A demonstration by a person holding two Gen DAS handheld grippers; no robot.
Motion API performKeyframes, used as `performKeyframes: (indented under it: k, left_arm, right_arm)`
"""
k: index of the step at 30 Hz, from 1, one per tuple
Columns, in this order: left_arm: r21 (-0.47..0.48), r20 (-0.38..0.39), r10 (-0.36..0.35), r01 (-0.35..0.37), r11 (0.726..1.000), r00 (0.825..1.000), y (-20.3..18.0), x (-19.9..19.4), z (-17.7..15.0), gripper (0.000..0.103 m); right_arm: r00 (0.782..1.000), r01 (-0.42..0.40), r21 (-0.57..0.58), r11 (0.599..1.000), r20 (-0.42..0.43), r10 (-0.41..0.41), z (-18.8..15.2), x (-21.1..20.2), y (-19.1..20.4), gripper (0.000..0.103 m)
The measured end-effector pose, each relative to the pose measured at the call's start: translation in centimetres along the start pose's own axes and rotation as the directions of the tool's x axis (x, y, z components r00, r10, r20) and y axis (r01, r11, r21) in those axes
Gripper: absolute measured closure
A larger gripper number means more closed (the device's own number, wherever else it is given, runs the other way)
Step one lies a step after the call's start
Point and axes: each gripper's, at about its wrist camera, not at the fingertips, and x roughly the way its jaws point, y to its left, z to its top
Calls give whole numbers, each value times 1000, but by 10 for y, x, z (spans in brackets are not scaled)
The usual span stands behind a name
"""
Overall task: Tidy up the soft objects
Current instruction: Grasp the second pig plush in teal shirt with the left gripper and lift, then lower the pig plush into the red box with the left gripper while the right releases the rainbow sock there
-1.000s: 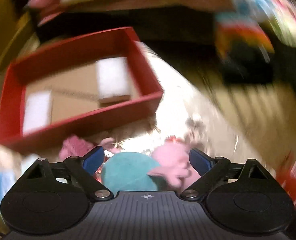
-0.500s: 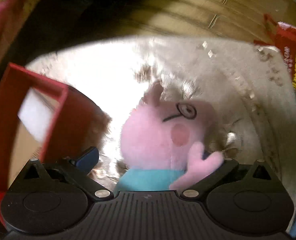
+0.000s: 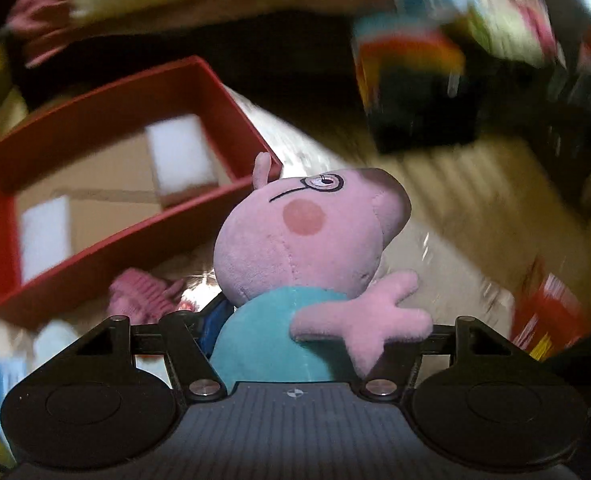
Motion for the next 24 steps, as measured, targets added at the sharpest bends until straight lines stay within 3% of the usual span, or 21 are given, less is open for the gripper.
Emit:
performKeyframes:
  k: [4, 7, 10, 15, 19, 24]
  left_arm:
    - [-137, 127, -10, 27, 990, 992, 19, -32, -12, 39]
    - [-177, 201, 60, -24, 984, 978, 28, -49, -7, 39]
    - [-210, 268, 100, -43, 977, 958, 37, -74, -2, 39]
    - [-266, 371, 179, -80, 961, 911, 41, -101, 13, 39]
    - [-301, 427, 229, -101, 948, 875, 46, -116, 25, 38]
    - [-337, 430, 312, -170, 926, 847, 58, -108, 44, 38]
  right_arm:
    - [1000, -10, -34, 999, 0, 10, -1, 4, 15, 103]
    - [1000, -21, -64, 998, 14, 22, 0, 5, 31, 103]
    - [999, -21, -101, 995, 32, 25, 0, 6, 45, 103]
    - [998, -14, -121, 992, 66, 22, 4, 9, 60, 103]
    - [995, 7, -152, 988, 102, 8, 10, 12, 72, 103]
    - [994, 25, -176, 984, 109, -6, 17, 28, 85, 103]
